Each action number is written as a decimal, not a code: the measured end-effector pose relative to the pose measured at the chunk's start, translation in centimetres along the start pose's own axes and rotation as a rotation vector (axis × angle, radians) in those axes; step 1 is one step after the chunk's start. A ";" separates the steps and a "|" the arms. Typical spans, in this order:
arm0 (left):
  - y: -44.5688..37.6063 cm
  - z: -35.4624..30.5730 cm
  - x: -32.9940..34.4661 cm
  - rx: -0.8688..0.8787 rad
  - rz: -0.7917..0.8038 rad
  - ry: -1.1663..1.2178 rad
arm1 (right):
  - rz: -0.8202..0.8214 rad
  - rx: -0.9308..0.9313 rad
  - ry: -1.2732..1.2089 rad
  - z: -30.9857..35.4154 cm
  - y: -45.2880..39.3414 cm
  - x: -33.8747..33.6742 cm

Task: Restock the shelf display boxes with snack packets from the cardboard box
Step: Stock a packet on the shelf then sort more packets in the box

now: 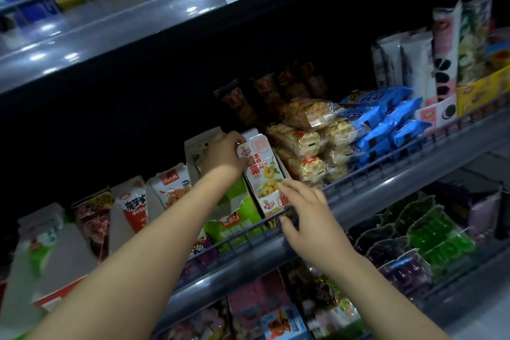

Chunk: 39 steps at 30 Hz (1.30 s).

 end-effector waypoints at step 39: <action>43.4 22.5 25.6 -0.858 0.407 0.520 | 0.509 0.527 0.100 -12.2 30.6 23.4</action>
Point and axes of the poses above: each hand's wrist, its own y-axis away from the middle knuckle, its own x-axis out of the palm, z = x × y, the point moved 6 cm from there along -y, towards the middle knuckle, and after that the axes turned 4 degrees about -x, right-handed, at the moved point
